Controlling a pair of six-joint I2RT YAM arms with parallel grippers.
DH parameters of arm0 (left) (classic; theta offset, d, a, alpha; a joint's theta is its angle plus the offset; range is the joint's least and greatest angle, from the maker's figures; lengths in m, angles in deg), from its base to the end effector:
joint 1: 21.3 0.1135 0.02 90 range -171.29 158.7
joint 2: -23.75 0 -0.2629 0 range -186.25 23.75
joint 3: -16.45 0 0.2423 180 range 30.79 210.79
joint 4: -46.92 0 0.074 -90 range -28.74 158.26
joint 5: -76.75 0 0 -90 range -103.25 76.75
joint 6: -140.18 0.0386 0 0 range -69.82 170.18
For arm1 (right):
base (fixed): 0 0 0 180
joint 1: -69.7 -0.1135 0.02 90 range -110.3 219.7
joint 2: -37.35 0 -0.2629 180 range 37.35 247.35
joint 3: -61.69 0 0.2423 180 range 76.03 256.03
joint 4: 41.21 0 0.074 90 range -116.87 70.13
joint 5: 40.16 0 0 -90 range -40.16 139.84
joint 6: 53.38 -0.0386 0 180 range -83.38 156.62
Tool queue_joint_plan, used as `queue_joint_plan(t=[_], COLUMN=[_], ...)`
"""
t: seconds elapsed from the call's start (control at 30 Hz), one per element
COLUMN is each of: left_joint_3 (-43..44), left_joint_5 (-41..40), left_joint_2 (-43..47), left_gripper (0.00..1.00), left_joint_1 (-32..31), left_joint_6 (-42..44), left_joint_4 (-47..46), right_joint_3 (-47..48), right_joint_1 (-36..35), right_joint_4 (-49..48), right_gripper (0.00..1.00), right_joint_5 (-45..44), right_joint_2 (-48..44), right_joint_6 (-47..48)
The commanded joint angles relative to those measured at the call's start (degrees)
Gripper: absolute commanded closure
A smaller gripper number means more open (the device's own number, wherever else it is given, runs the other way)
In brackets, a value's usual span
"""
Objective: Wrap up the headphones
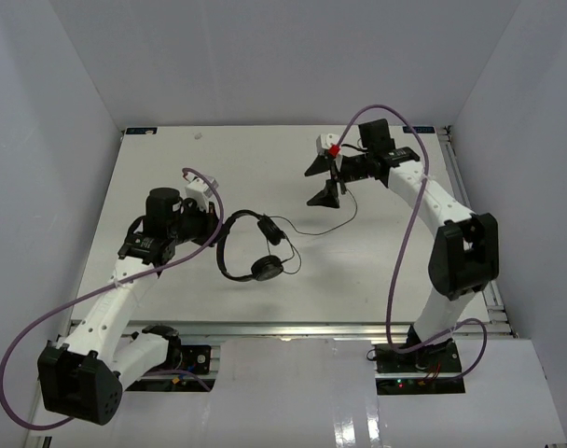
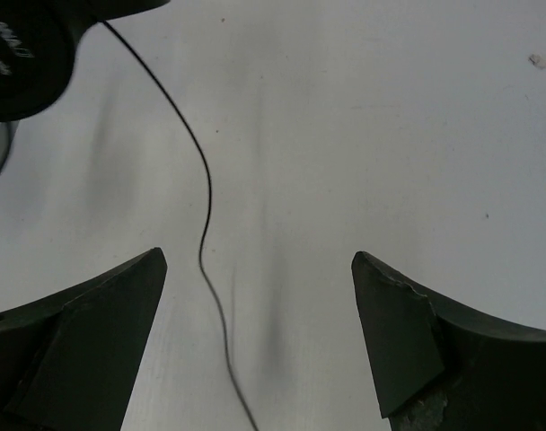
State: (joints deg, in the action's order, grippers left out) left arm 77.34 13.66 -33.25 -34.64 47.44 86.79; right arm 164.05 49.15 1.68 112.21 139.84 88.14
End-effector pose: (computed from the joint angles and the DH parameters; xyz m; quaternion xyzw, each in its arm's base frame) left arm 0.1967 -0.0646 0.2867 0.1853 0.8530 -0.2670 0.4083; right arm 0.3498 0.1676 0.3069 -0.6285 0.5131 0.3666 0.4554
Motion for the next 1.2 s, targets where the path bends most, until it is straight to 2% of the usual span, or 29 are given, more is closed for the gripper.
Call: queue_joint_plan(t=[0.0, 0.17, 0.33, 0.37, 0.4, 0.47, 0.5, 0.57, 0.6, 0.63, 0.77, 0.93, 1.17], left_joint_3=[3.53, 6.3, 7.59, 7.72, 7.86, 8.1, 8.34, 8.86, 9.28, 9.41, 10.13, 9.78, 7.52], left_joint_5=[5.33, 7.2, 8.23, 8.42, 8.79, 9.51, 9.73, 10.08, 10.37, 10.5, 11.31, 12.44, 16.84], left_joint_2=[2.79, 3.12, 3.29, 3.17, 3.09, 2.96, 2.99, 3.34, 3.89, 4.33, 5.65, 6.9, 8.39], left_gripper=[1.0, 1.0, 1.0, 1.0, 1.0, 1.0, 1.0, 1.0, 1.0, 1.0, 1.0, 1.0, 1.0], left_joint_1=[-0.02, -0.02, -0.02, -0.02, -0.02, -0.02, -0.02, -0.02, -0.02, -0.02, -0.02, -0.02, -0.02], left_joint_6=[1.24, 1.06, 0.37, 0.13, -0.09, -0.46, -0.72, -1.28, -1.93, -2.63, -5.84, -10.4, -17.12], left_joint_4=[1.59, 2.84, 2.76, 2.7, 2.62, 2.5, 2.5, 2.44, 2.18, 1.8, 0.17, -3.22, -12.12], right_joint_3=[3.03, -3.43, -6.19, -7.23, -8.16, -9.89, -10.97, -12.19, -11.94, -11.63, -14.15, -17.39, -20.78], right_joint_1=[-5.19, -10.57, -13.77, -14.54, -15.43, -16.88, -17.02, -16.75, -16.18, -15.61, -13.85, -11.3, -10.03], right_joint_4=[7.42, -2.81, -4.54, -5.23, -7.19, -12.78, -16.06, -20.57, -21.64, -21.9, -25.66, -30.73, -30.23], right_gripper=[0.1, 0.1, 0.08, 0.04, 0.06, 0.19, 0.3, 0.56, 0.77, 0.88, 0.92, 0.92, 0.92], right_joint_5=[5.85, 5.91, 7.68, 8.17, 7.56, 4.22, 0.79, -4.22, -5.47, -6.42, -8.97, -14.34, -18.34], right_joint_2=[3.71, 3.96, 5.0, 5.0, 4.89, 4.13, 3.65, 3.24, 3.53, 3.65, 2.34, -0.99, -1.51], right_joint_6=[5.4, -2.21, -3.94, -4.89, -6.9, -11.98, -14.78, -18.98, -20.48, -22.57, -28.49, -35.34, -38.69])
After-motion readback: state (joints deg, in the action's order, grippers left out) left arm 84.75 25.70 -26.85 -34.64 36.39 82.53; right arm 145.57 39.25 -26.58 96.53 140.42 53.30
